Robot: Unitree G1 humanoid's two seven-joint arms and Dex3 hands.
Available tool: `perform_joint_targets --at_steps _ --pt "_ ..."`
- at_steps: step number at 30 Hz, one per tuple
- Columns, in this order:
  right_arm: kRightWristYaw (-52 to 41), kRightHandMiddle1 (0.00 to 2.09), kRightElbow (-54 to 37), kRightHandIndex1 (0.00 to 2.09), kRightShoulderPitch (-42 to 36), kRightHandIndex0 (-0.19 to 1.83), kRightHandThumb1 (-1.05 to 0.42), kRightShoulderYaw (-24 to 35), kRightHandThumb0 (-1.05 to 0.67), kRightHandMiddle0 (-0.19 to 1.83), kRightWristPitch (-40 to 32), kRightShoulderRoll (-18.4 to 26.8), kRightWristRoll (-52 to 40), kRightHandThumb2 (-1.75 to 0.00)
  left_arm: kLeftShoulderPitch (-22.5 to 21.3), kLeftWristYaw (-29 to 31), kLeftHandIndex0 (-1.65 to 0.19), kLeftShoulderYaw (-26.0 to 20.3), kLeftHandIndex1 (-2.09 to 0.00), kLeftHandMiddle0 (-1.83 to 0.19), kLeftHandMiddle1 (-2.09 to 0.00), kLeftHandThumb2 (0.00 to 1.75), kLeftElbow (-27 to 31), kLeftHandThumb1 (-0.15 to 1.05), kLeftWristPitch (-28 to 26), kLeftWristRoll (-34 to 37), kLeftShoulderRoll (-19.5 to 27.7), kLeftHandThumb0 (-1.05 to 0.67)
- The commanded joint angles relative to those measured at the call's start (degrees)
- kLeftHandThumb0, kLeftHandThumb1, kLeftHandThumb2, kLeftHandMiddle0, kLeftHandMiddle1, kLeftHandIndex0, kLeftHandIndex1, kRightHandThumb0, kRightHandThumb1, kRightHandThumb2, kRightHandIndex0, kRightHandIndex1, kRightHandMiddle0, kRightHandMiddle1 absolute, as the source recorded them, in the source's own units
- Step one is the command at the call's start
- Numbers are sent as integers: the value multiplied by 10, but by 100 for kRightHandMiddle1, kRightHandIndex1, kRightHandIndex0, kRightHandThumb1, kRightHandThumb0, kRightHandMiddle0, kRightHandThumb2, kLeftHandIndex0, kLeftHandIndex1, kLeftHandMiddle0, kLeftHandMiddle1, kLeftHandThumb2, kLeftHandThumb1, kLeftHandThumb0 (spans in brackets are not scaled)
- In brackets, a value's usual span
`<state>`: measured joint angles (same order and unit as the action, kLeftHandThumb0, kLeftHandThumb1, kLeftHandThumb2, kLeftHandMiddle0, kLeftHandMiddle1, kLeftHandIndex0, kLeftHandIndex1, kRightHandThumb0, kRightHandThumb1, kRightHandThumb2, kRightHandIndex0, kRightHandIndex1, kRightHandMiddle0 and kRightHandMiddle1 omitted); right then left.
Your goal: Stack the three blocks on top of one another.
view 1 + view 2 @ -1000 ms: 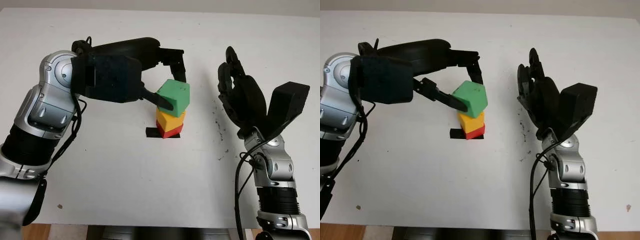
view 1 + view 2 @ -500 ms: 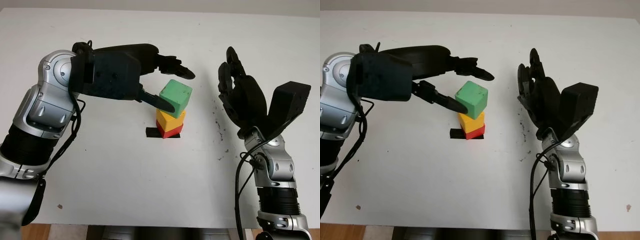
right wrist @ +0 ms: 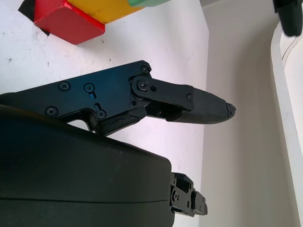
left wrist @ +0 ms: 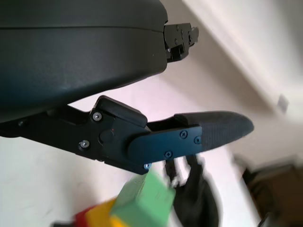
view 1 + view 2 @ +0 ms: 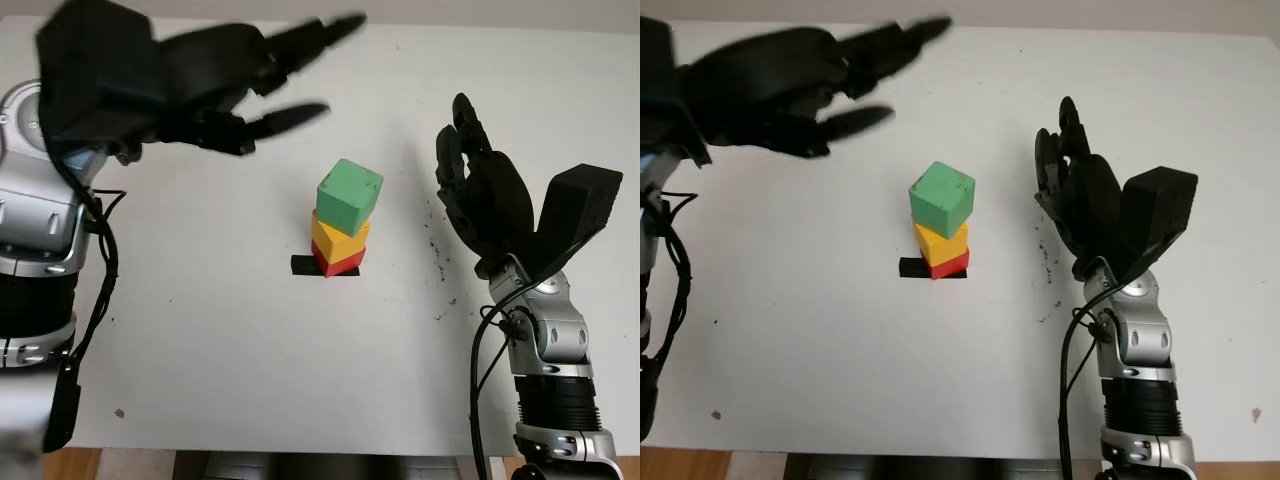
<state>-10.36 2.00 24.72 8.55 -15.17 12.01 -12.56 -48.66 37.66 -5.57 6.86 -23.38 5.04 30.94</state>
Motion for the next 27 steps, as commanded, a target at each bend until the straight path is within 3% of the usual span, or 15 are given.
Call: perform_joint_targets --at_steps 1,4,11,17,21,27 --pt "2 0 -3 0 0 -19 -105 6 -70 -19 8 3 1 -61 11 -38 19 -32 0 19 -1 61 -7 105 -10 17 -15 -87" --pt "8 0 3 0 7 -19 -105 8 -69 -19 5 3 2 -61 11 -95 19 -63 0 19 0 58 -45 105 -3 32 -30 -83" --pt "16 0 23 0 20 -19 -105 9 -64 -19 9 2 13 -61 41 -169 19 -78 0 19 0 63 -132 105 40 36 -56 -84" --pt "28 2 45 0 31 -19 -105 14 -65 -18 26 -3 19 -61 109 -181 19 -68 0 19 0 60 -231 105 132 43 -106 -79" --pt "31 1 59 0 35 -19 -105 21 -65 -19 44 -4 14 -60 129 -184 19 -55 0 19 0 63 -290 105 177 37 -125 -78" --pt "41 0 68 0 32 -19 -105 26 -65 -19 66 -10 10 -61 148 -195 19 -50 0 19 0 67 -316 105 202 50 -161 -77"
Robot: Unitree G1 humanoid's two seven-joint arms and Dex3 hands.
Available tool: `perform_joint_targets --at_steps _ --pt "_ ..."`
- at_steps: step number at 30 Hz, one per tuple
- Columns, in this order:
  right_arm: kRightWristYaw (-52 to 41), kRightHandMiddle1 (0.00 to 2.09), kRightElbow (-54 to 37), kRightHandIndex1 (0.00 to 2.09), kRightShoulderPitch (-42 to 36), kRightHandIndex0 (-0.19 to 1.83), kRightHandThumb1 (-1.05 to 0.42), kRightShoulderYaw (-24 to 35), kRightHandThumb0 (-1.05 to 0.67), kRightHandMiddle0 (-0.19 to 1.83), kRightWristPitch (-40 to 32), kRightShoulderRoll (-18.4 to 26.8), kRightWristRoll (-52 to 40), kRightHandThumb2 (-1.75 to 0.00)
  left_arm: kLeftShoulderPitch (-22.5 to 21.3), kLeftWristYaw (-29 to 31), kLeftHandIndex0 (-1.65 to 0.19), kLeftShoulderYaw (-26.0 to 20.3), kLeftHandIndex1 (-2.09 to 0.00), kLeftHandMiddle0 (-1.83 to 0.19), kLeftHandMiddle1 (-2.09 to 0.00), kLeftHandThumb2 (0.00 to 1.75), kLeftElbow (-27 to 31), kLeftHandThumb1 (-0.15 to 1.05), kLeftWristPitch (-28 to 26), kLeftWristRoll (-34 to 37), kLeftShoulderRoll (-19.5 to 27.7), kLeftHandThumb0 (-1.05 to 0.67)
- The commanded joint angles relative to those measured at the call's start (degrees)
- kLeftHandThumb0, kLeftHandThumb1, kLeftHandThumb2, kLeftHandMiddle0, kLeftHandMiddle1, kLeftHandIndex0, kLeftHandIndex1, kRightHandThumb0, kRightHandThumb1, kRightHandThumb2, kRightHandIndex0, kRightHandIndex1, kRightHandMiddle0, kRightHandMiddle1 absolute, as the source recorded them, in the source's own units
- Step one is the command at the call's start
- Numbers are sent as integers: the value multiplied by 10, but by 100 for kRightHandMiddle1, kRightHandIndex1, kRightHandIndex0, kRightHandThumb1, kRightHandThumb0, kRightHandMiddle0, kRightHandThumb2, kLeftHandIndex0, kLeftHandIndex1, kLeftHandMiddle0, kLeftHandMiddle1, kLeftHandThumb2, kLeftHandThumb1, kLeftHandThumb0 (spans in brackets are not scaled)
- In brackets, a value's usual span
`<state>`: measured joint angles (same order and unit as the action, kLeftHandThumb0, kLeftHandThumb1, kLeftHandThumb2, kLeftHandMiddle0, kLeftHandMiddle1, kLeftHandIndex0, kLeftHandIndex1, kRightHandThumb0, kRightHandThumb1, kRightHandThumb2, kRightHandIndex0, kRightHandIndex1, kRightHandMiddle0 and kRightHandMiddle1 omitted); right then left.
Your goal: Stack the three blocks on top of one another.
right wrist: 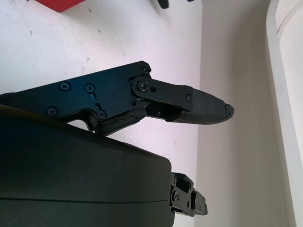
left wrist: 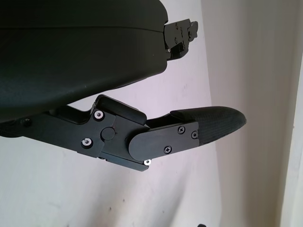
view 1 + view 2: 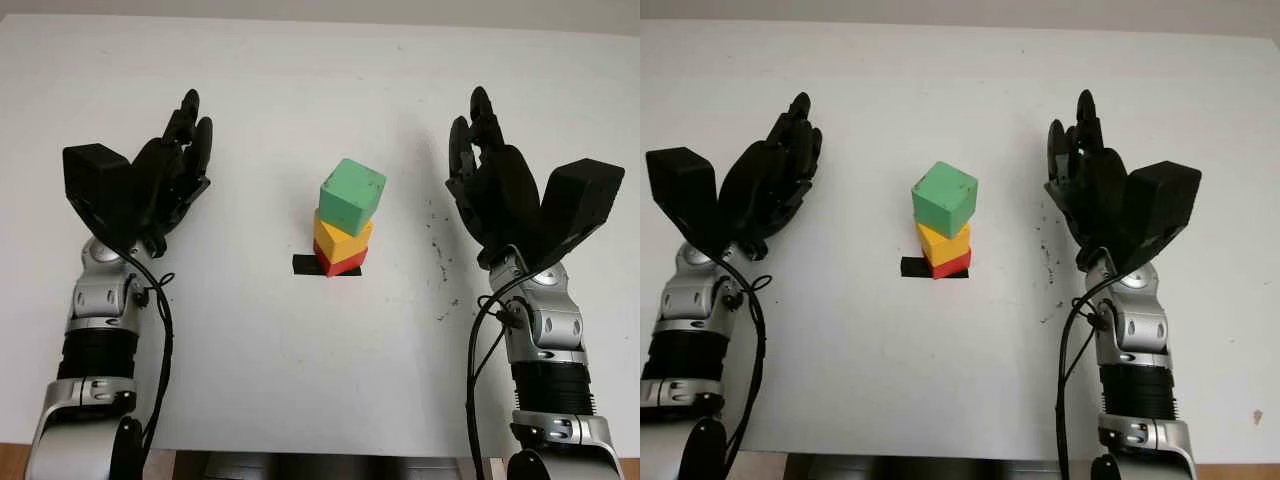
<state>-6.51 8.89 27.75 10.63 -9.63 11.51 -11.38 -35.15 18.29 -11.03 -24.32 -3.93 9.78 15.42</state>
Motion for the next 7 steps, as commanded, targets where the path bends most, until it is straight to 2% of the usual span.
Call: perform_joint_targets --at_steps 1,7 --pt "3 0 0 0 1 -19 -105 5 -66 -19 14 -6 -2 -61 16 -4 19 5 0 19 0 68 -4 105 10 3 -12 -77" --pt "5 0 -1 0 -5 -19 -105 5 -68 -19 19 -12 -4 -59 34 -8 19 11 0 19 0 68 6 105 20 8 -37 -78"
